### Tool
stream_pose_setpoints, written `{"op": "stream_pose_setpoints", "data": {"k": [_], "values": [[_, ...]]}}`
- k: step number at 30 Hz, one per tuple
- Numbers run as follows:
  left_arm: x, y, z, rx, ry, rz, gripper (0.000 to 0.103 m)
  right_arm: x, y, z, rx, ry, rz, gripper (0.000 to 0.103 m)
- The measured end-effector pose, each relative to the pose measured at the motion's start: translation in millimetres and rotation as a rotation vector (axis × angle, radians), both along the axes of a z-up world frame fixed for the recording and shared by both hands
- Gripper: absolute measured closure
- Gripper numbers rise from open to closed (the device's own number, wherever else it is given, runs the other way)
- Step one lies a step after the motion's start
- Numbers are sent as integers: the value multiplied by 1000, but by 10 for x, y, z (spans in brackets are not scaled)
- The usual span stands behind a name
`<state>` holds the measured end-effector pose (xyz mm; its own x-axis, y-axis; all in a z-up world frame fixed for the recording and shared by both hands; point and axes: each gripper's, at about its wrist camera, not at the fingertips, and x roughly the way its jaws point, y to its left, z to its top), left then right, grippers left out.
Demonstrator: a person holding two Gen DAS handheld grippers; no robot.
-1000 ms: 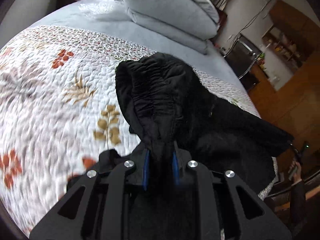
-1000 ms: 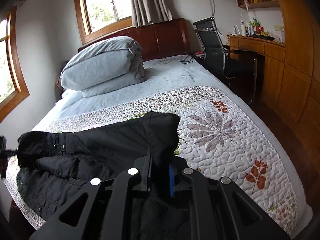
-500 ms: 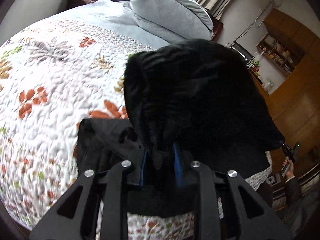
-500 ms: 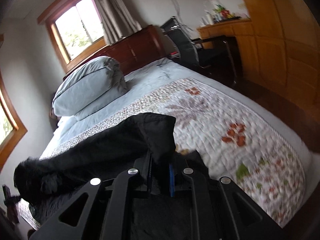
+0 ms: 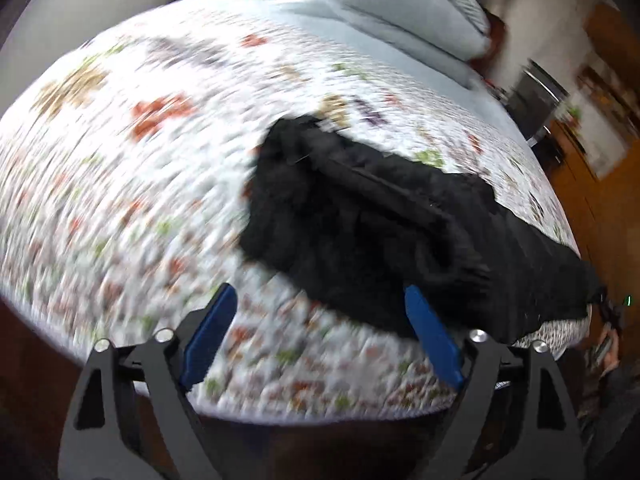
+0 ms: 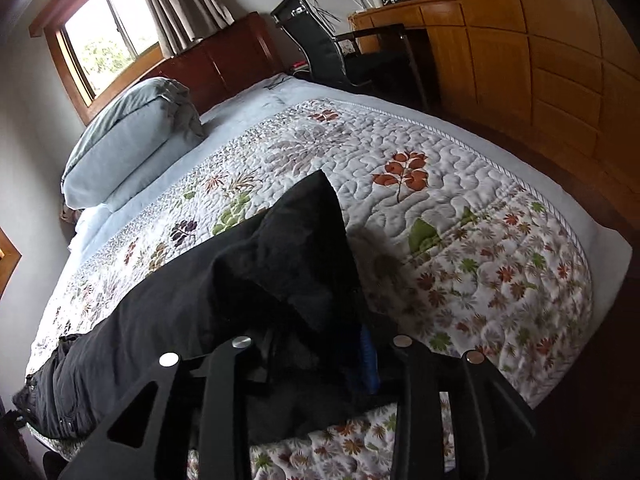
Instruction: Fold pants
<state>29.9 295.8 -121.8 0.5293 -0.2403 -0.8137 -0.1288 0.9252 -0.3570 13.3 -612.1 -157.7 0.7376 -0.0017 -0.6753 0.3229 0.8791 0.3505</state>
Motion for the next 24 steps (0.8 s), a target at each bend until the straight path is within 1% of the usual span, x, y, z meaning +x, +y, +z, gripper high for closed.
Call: {"op": "stream_pose_setpoints", "data": {"k": [2,4,5,6,7,8,10,11,13,14,16,17,18,19,22,23,24], "values": [[-196,128,-41,-69,3,55,13,-24,20,19,-10,7,-2,70],[-308,120,-69,-122,4,85,13,-58,38,49,-17,12,-7,70],[-336,76,-73,-155,-4,89,13,-82,44,62,-10,10,-10,69],[-382,17,-69,-211,-32,81,13,-91,52,75,-7,9,-11,66],[-393,-29,-56,-239,-55,71,13,-109,69,89,-9,9,-12,65],[-387,-121,-51,-255,-76,61,12,-120,86,100,-11,9,-10,64],[-313,-240,-76,-273,-89,51,12,-133,110,118,-12,9,-13,64],[-278,-332,-107,-273,-75,51,12,-141,121,128,-9,7,-13,64],[-160,-397,-262,-239,-1,97,12,-158,137,155,-6,2,-13,64],[-123,-411,-272,-247,9,105,12,-163,143,164,-7,1,-12,64],[-31,-429,-370,-312,-5,108,14,-180,158,186,-11,2,-6,64],[21,-443,-393,-325,-16,108,17,-187,165,196,-16,4,-6,64],[86,-477,-390,-330,-34,95,29,-190,171,201,-19,6,-7,64],[146,-507,-383,-324,-37,82,31,-198,173,213,-20,5,-7,64],[326,-624,-328,-242,-24,58,38,-222,182,238,-22,4,-6,64],[386,-662,-289,-209,-28,46,40,-228,187,244,-23,4,-5,62],[428,-673,-231,-192,-38,42,44,-234,194,249,-23,5,-4,59]]}}
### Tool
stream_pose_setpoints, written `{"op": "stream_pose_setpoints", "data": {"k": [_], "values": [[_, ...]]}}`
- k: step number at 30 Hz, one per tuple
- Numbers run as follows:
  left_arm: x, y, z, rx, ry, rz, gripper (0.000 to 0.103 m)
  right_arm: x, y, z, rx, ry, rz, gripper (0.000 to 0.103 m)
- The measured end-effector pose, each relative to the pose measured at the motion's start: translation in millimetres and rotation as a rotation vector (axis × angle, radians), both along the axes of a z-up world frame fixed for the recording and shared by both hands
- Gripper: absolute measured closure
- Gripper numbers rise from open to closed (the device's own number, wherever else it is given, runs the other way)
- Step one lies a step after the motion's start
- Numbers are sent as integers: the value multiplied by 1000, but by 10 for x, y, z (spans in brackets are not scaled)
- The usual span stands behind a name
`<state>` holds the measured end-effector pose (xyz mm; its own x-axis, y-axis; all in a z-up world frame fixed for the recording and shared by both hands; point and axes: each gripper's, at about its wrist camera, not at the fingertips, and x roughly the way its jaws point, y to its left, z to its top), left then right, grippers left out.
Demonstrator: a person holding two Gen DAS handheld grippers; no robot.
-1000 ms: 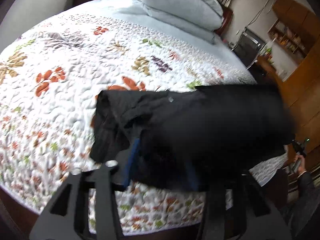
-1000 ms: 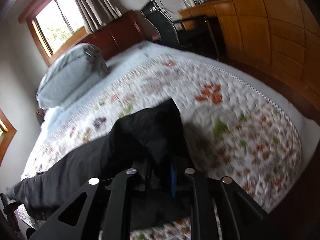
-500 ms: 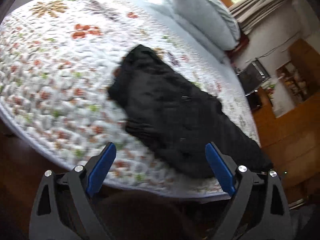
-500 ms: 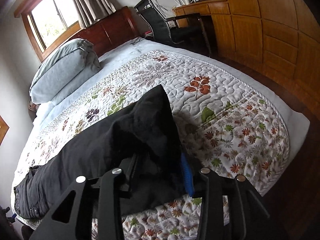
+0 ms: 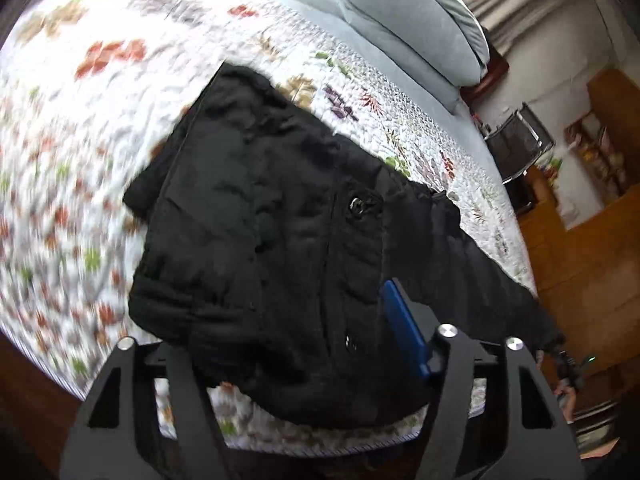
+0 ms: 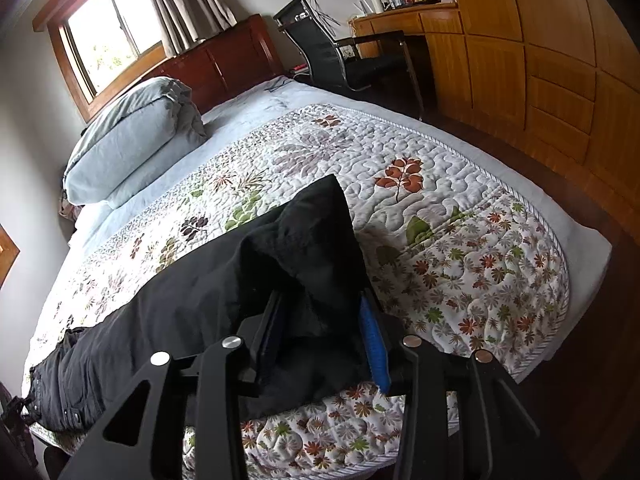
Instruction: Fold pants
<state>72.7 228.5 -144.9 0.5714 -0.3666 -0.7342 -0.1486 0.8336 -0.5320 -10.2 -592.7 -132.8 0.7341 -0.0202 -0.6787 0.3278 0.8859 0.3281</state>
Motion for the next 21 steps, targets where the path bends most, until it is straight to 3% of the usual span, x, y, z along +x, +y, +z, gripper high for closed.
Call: {"op": "stream_pose_setpoints", "data": {"k": [3,4,6,10,12,14,16,17,18,19,20,21], "values": [[109,44,210,11,-54,16,55,-12,44,30,0,-6,12,57],[122,39,271,36,-69,16,63,-16,59,36,1,-8,15,57],[241,15,355,108,-80,18,70,-23,71,41,31,-21,22,57],[452,54,206,208,6,59,72,-85,57,16,85,-31,14,54],[469,135,95,214,39,79,72,-117,39,-6,106,-25,12,48],[392,200,17,188,47,90,69,-179,9,-26,136,-25,3,48],[272,261,20,160,26,122,57,-273,-29,-24,186,-48,-16,43],[220,285,29,139,18,129,52,-334,-50,-17,226,-69,-22,35],[183,311,57,102,7,139,38,-379,-59,-14,264,-83,-21,27],[135,322,87,94,2,155,29,-404,-58,-15,290,-91,-18,26],[82,317,119,117,3,181,20,-428,-43,-13,323,-97,-10,25],[3,314,184,157,-1,202,19,-446,-12,-2,346,-106,3,25]]}}
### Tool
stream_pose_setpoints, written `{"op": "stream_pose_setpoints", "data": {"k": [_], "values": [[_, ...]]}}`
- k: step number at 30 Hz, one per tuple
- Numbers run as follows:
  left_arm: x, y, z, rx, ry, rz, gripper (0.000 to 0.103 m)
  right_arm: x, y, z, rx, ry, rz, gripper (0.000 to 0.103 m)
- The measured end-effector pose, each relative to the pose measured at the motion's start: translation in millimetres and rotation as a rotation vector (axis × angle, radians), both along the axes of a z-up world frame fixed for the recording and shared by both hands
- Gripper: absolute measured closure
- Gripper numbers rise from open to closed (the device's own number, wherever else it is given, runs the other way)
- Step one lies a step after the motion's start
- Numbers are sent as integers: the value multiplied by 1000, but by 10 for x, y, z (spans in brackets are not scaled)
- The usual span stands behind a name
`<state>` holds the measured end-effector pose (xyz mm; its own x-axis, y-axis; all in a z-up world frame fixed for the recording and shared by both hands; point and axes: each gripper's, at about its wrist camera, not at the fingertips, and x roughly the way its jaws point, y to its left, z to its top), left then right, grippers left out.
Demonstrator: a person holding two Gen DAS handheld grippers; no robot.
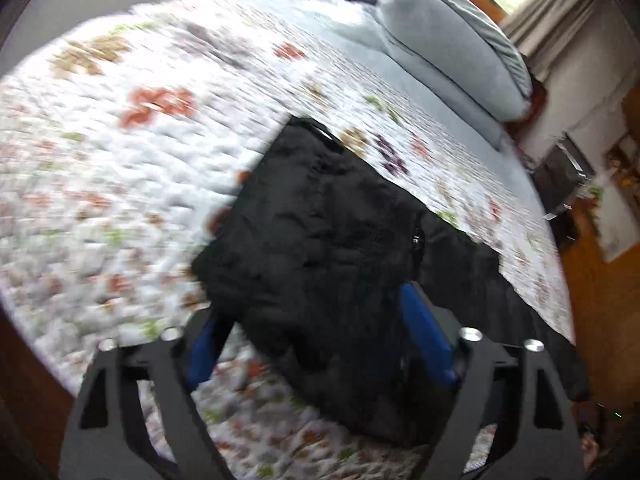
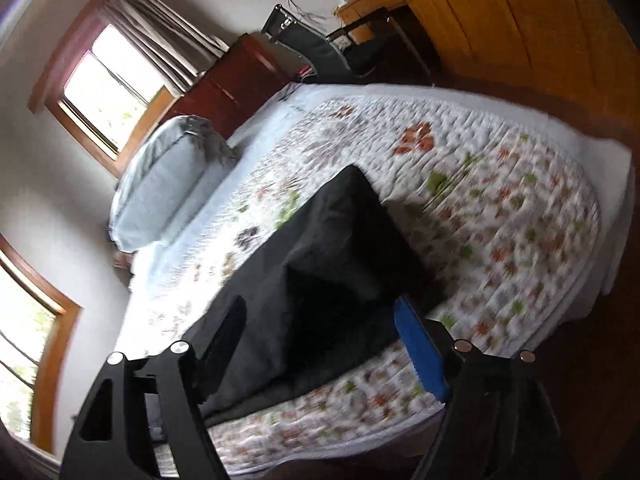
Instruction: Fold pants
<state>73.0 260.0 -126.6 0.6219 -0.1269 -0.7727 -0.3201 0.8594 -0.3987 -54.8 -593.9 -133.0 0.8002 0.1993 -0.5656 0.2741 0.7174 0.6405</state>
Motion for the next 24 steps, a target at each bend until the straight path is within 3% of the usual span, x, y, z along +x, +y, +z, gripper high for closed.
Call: {"op": "stream_pose_setpoints", "data": {"k": [6,11,14,15,18,20,23,24], "values": [[-339,-43,372,32,-61,40,17,107,172,38,104,-29,33,22],[-386,-398,675,105,-150,-25,11,469,224,-60,176,94,-44,16],[-238,-692,635,115,-151,-112,9,668,133,-217,243,158,-124,16],[-152,-796,569,122,-129,-144,9,718,108,-253,264,145,-127,18],[67,-1006,296,138,-37,-221,9,924,26,-359,296,183,-163,64],[176,-1062,96,125,18,-243,9,1023,6,-353,285,215,-170,83],[264,-1056,-119,131,78,-239,9,1143,65,-135,235,165,-104,90],[268,-1043,-152,133,76,-238,9,1154,110,17,223,101,-65,90]]}}
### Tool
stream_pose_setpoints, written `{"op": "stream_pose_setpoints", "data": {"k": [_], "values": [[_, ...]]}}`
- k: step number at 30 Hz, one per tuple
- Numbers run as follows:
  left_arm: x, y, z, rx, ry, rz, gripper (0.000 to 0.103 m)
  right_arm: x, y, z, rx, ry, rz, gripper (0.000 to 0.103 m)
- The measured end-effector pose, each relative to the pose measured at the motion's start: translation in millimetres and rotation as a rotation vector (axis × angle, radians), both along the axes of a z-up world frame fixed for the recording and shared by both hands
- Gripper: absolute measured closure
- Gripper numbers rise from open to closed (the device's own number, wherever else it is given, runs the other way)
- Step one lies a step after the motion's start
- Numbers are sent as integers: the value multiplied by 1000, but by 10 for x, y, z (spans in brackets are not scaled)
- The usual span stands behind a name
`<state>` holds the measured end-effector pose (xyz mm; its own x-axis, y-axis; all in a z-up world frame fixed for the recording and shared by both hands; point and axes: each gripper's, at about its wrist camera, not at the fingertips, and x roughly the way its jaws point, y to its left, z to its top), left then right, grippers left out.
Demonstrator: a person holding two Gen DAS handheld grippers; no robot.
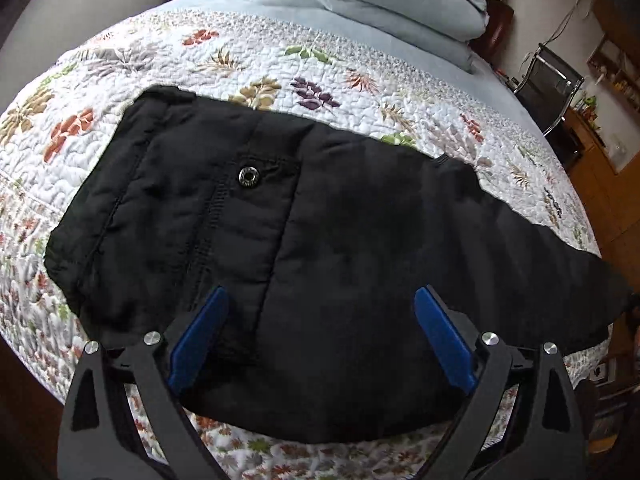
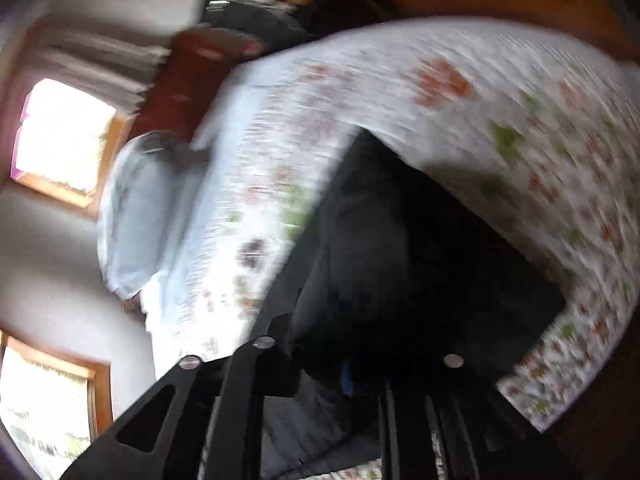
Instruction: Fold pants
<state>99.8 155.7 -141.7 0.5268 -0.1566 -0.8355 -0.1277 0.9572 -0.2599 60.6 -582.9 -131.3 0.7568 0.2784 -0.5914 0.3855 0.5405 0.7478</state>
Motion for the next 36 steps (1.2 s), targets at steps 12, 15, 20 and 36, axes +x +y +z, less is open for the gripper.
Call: {"op": "stream_pose_setpoints", "data": {"k": [12,15,20,36], "values": [[105,145,11,14,38,-15,8,-550,-235,-500,38,130,19,70],[110,179,19,8,47,-13,9,-865,-343,-767,77,138,-30,60],[77,172,16,34,38,-30,9,-1105,-387,-725,51,115,-58,45],[74,246,87,105,34,20,9,-663,-364,-1068,214,45,-49,36]]}}
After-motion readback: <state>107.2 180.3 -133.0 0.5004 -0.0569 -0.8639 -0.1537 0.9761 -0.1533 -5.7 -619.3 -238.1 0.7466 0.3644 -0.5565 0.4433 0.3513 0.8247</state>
